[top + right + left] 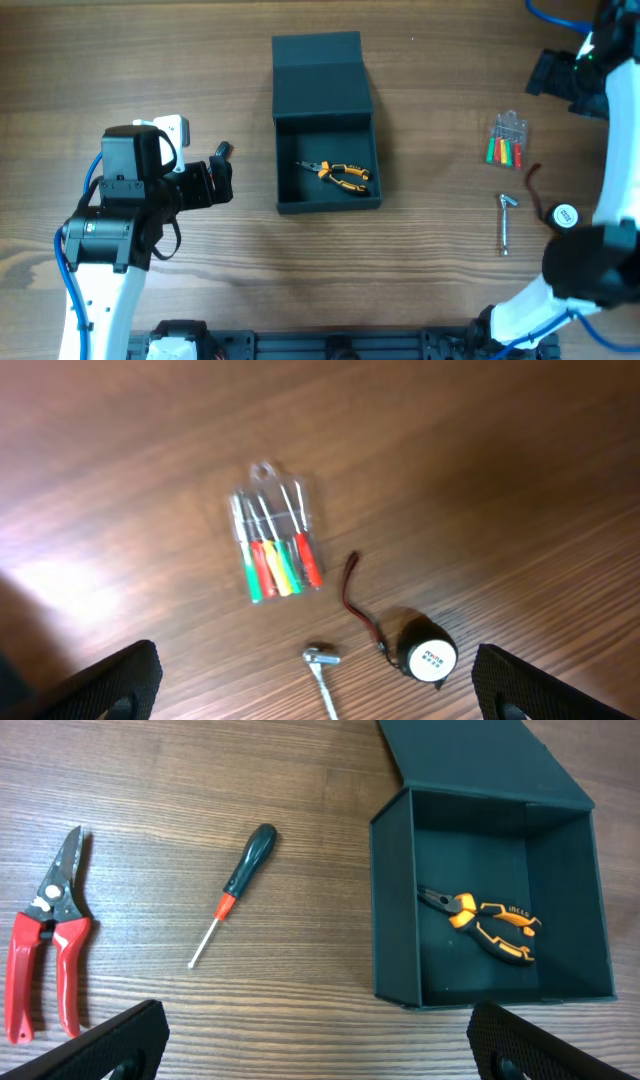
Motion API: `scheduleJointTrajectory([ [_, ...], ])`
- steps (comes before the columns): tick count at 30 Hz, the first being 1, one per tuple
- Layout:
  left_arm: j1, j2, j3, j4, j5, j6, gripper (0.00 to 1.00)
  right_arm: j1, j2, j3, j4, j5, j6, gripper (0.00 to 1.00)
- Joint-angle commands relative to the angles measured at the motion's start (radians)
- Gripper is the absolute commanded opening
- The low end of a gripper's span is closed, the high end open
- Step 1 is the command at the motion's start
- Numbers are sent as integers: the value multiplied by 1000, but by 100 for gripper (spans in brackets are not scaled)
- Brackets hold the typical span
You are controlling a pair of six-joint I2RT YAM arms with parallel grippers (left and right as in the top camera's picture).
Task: Pack container
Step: 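Move the right gripper back over the clear screwdriver case, then grasp the clear case of colored screwdrivers with the right gripper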
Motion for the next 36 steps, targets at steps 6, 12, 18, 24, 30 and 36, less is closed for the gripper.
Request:
scheduleJointTrajectory([
  [6,5,-2,18,-1,-6,21,100,0,175,-106,53,-47,-33,100],
  [12,5,-2,18,-1,-6,21,100,0,175,-253,161,-72,-77,100],
  [18,5,-2,18,-1,-6,20,100,2,175,-404,297,-100,-99,100],
  [24,5,-2,18,-1,-6,20,100,2,175,-488,400,-101,-123,100],
  [30,5,-2,18,-1,-6,20,100,2,175,-497,481,-113,-191,100],
  [36,5,-2,18,-1,-6,20,100,2,181,-499,521,-126,-223,100],
])
